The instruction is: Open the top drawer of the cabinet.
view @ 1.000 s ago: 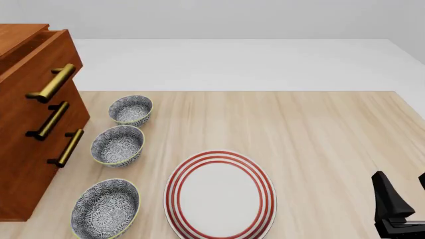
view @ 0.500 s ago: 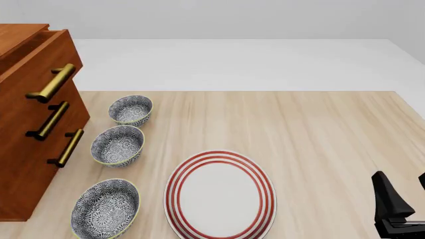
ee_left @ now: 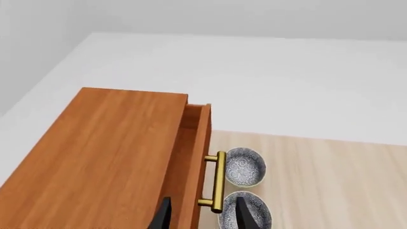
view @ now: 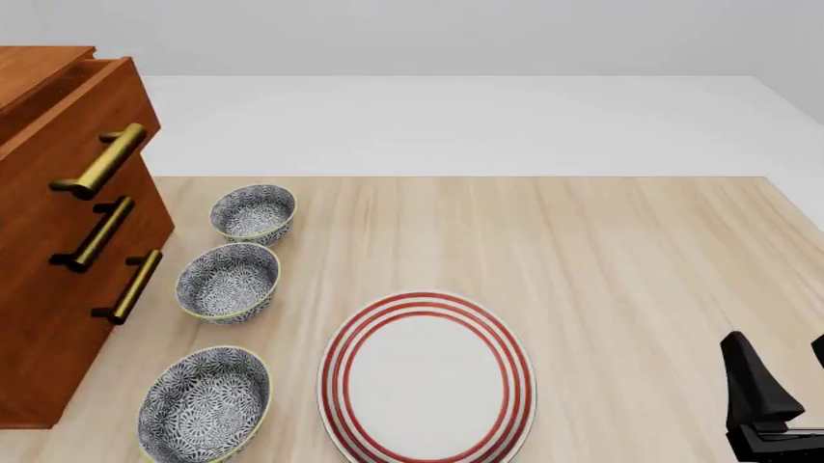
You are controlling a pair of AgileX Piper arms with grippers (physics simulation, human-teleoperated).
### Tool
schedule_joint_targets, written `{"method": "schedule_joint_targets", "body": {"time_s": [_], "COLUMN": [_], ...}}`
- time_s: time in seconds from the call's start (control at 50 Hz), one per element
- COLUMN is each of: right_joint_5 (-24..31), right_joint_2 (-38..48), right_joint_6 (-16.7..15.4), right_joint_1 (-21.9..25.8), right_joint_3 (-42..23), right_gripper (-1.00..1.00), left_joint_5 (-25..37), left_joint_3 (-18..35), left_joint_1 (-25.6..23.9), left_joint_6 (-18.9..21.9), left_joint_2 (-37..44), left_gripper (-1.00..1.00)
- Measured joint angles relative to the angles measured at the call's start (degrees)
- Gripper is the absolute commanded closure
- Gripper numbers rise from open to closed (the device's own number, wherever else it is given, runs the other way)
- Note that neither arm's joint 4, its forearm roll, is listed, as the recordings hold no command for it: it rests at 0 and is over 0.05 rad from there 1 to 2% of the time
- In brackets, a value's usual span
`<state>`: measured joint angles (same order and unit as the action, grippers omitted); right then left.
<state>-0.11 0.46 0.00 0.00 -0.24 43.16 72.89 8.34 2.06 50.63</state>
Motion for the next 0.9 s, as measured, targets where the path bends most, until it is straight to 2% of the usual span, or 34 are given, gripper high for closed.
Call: {"method": "schedule_joint_targets", "body": {"time_s": [0.9], "right_joint_5": [0.0], "right_joint_2": [0.0], "right_joint_6": [0.0], "right_joint_1": [0.0], "right_joint_3": [0.0], "right_gripper": [-1.0], "left_joint_5": [-2.68], "left_joint_3": [-4.61], "left_joint_1": [-0.02], "left_joint_6": [-0.66], "left_joint_2": [5.26], "left_gripper": [-1.0]}}
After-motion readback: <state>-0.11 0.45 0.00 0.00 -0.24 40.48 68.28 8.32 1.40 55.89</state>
